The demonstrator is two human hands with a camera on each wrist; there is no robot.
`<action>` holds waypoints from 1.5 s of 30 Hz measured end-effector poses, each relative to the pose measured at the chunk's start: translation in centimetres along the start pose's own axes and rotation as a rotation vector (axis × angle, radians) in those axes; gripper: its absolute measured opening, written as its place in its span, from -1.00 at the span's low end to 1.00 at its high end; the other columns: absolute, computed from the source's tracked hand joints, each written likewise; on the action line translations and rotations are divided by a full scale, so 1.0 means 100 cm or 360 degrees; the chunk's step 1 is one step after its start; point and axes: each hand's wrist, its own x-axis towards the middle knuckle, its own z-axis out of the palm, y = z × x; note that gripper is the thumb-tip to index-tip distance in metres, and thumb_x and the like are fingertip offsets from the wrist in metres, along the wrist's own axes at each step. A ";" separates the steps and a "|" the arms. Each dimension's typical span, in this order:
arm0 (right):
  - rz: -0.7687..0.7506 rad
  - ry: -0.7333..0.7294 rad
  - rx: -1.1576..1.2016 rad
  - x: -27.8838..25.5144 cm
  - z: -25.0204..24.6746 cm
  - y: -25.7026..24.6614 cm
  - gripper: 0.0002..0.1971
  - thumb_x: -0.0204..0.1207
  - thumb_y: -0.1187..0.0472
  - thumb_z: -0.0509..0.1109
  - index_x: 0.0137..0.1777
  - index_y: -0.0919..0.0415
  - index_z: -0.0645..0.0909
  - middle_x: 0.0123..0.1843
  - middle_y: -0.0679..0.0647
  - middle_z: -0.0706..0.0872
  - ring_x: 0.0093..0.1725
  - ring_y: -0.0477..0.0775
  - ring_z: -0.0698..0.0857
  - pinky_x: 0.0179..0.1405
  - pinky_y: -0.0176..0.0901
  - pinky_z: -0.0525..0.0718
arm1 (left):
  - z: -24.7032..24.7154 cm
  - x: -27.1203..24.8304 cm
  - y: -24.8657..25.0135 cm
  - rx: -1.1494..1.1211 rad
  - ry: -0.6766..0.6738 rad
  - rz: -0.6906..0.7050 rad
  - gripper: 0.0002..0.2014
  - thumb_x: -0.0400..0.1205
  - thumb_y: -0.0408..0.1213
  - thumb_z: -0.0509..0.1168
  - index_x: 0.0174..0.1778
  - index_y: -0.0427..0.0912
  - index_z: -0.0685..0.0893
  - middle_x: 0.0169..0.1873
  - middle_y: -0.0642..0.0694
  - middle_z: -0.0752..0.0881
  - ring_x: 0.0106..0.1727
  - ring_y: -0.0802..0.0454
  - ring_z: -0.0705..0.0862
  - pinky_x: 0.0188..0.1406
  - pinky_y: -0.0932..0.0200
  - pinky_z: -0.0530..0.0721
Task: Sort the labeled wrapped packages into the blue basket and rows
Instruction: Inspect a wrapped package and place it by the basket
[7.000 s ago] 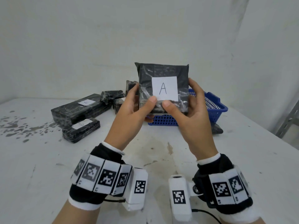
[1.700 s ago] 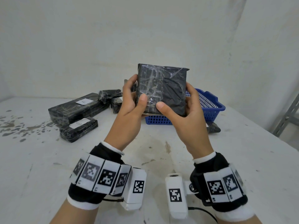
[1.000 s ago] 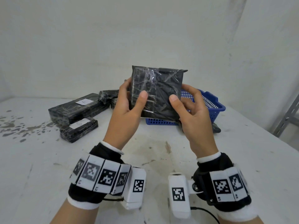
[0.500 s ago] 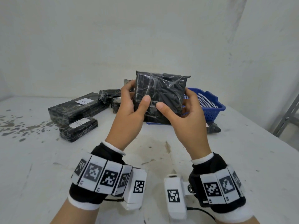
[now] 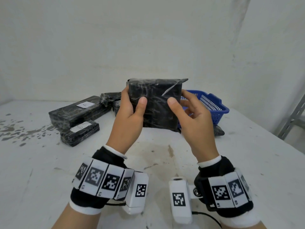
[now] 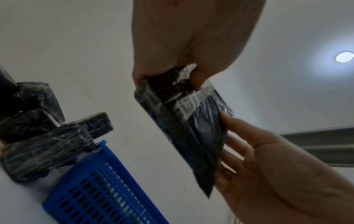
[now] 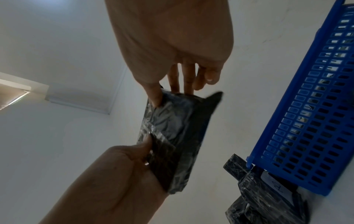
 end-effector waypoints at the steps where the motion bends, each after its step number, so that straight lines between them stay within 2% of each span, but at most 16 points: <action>1: -0.0017 0.0004 -0.0010 0.000 -0.001 -0.001 -0.63 0.58 -0.03 0.49 0.36 -0.01 0.68 0.12 -0.09 0.83 0.04 0.27 0.76 0.05 0.05 0.82 | 0.000 0.000 0.001 -0.0018 -0.0005 -0.0007 -0.57 0.76 -0.17 0.14 0.56 -0.14 0.33 0.23 0.18 0.62 0.30 0.31 0.59 0.33 0.33 0.54; 3: -0.0033 -0.0005 0.0029 0.000 -0.001 0.000 -0.63 0.61 -0.02 0.48 0.37 0.02 0.68 0.14 -0.07 0.82 0.08 0.41 0.73 0.06 0.18 0.82 | -0.001 -0.001 0.002 -0.0035 -0.0002 0.0012 -0.57 0.77 -0.14 0.10 0.57 -0.15 0.31 0.28 0.14 0.60 0.34 0.29 0.57 0.37 0.26 0.53; 7: -0.0053 -0.0045 0.0092 0.000 0.000 -0.001 -0.63 0.62 -0.04 0.45 0.37 0.05 0.68 0.13 0.00 0.83 0.08 0.46 0.73 0.11 0.19 0.81 | 0.001 -0.002 0.005 -0.0048 0.0020 0.0065 -0.59 0.78 -0.11 0.06 0.54 -0.16 0.33 0.27 0.12 0.61 0.33 0.27 0.58 0.38 0.21 0.54; 11: -0.0010 -0.0035 0.0108 -0.001 0.004 -0.004 -0.46 0.49 -0.27 0.41 0.34 0.05 0.68 0.14 0.04 0.82 0.17 0.19 0.78 0.24 0.29 0.73 | 0.001 -0.002 0.006 -0.0079 0.0030 0.0075 -0.61 0.77 -0.10 0.06 0.48 -0.17 0.38 0.16 0.17 0.64 0.19 0.38 0.62 0.20 0.43 0.56; 15: -0.0029 -0.0118 0.0200 -0.003 0.005 -0.006 -0.62 0.56 -0.19 0.42 0.35 -0.19 0.61 0.08 0.16 0.83 0.08 0.34 0.80 0.10 0.40 0.77 | 0.003 -0.004 0.009 -0.0137 0.0031 0.0086 -0.53 0.65 -0.02 0.21 0.40 -0.20 0.42 0.02 0.21 0.67 0.09 0.38 0.67 0.07 0.45 0.59; 17: -0.0039 -0.0137 0.0215 -0.004 0.004 -0.007 -0.65 0.58 -0.15 0.43 0.32 -0.13 0.60 0.03 0.18 0.85 0.04 0.30 0.83 0.05 0.41 0.79 | 0.004 -0.005 0.010 -0.0142 0.0040 0.0093 -0.51 0.62 -0.03 0.26 0.40 -0.22 0.43 -0.02 0.26 0.66 0.04 0.43 0.66 0.02 0.50 0.57; 21: -0.0043 -0.0144 0.0209 -0.007 0.005 -0.009 -0.57 0.49 -0.10 0.45 0.34 -0.04 0.60 0.11 0.11 0.84 0.07 0.11 0.84 0.06 0.16 0.82 | 0.003 -0.005 0.010 -0.0146 0.0046 0.0080 -0.41 0.50 0.06 0.32 0.37 -0.18 0.42 0.07 0.09 0.70 0.10 0.29 0.70 0.07 0.37 0.64; 23: -0.0049 -0.0149 0.0167 -0.007 0.005 -0.009 -0.58 0.52 -0.02 0.46 0.36 0.01 0.59 0.12 0.08 0.83 -0.04 0.04 0.85 -0.12 -0.05 0.82 | 0.004 -0.005 0.008 -0.0135 0.0045 0.0060 -0.44 0.53 0.12 0.32 0.34 -0.13 0.43 0.10 0.05 0.68 0.13 0.26 0.68 0.10 0.34 0.62; 25: -0.0036 -0.0143 0.0156 -0.007 0.003 -0.010 -0.62 0.55 0.05 0.47 0.36 0.02 0.58 0.10 0.12 0.82 -0.29 -0.07 0.79 -0.38 -0.27 0.70 | 0.004 -0.005 0.005 0.0014 0.0059 0.0041 -0.41 0.59 0.27 0.24 0.39 -0.05 0.43 0.19 -0.03 0.58 0.27 0.19 0.56 0.28 0.23 0.53; 27: -0.0055 -0.0116 0.0110 -0.006 0.001 -0.010 -0.60 0.55 0.06 0.49 0.38 -0.01 0.59 0.09 0.10 0.80 -0.46 -0.10 0.64 -0.49 -0.30 0.62 | 0.002 -0.003 0.002 0.0216 0.0086 0.0041 -0.40 0.56 0.30 0.15 0.42 0.02 0.46 0.21 -0.06 0.52 0.36 0.10 0.41 0.42 0.08 0.42; 29: -0.0048 -0.0102 0.0094 -0.006 0.001 -0.011 -0.56 0.53 -0.01 0.48 0.41 -0.06 0.60 0.13 0.04 0.79 -0.46 -0.02 0.64 -0.44 -0.21 0.69 | -0.001 -0.002 0.001 0.0133 0.0078 0.0062 -0.40 0.55 0.33 0.14 0.40 0.05 0.50 0.22 -0.08 0.57 0.38 -0.03 0.47 0.44 -0.10 0.46; 32: -0.0015 -0.0082 0.0087 -0.005 0.002 -0.011 -0.57 0.53 -0.12 0.39 0.38 -0.08 0.65 0.06 -0.14 0.82 -0.34 -0.03 0.75 -0.25 -0.09 0.81 | -0.002 -0.002 0.006 -0.0107 0.0059 0.0074 -0.50 0.66 0.19 0.15 0.41 -0.04 0.48 0.26 -0.07 0.63 0.30 0.03 0.62 0.35 -0.08 0.59; 36: 0.0007 -0.0086 0.0155 -0.002 0.000 -0.008 -0.73 0.63 -0.03 0.38 0.29 -0.08 0.70 -0.03 -0.17 0.85 -0.24 -0.03 0.78 -0.11 -0.07 0.82 | 0.001 -0.005 0.011 -0.0194 -0.0005 0.0093 -0.74 0.80 -0.15 0.05 0.36 -0.11 0.45 0.05 0.05 0.64 0.04 0.24 0.65 0.07 0.36 0.59; 40: -0.0026 -0.0090 0.0189 -0.001 0.000 -0.006 -0.83 0.72 0.14 0.32 0.16 -0.01 0.75 0.02 -0.06 0.85 -0.24 0.02 0.77 -0.20 -0.13 0.79 | 0.000 -0.003 0.010 -0.0318 -0.0025 0.0070 -0.80 0.81 -0.17 0.03 0.30 -0.05 0.46 0.05 -0.08 0.65 0.01 0.11 0.63 0.06 0.21 0.60; 43: -0.0049 -0.0071 0.0170 -0.001 0.001 -0.006 -0.87 0.69 0.09 0.34 0.07 -0.04 0.73 -0.06 -0.14 0.82 -0.28 -0.03 0.73 -0.24 -0.15 0.79 | 0.001 -0.003 0.009 -0.0345 -0.0062 0.0079 -0.81 0.79 -0.14 0.05 0.25 -0.03 0.48 0.11 -0.24 0.64 0.03 0.07 0.63 0.08 0.20 0.59; 45: -0.0054 -0.0057 0.0161 -0.001 0.001 -0.006 -0.90 0.64 0.04 0.39 0.02 -0.04 0.72 -0.13 -0.20 0.79 -0.32 -0.03 0.69 -0.30 -0.18 0.77 | 0.001 -0.004 0.010 -0.0362 -0.0074 0.0075 -0.86 0.79 -0.21 0.09 0.22 -0.07 0.49 0.06 -0.12 0.66 0.00 0.13 0.64 0.04 0.27 0.60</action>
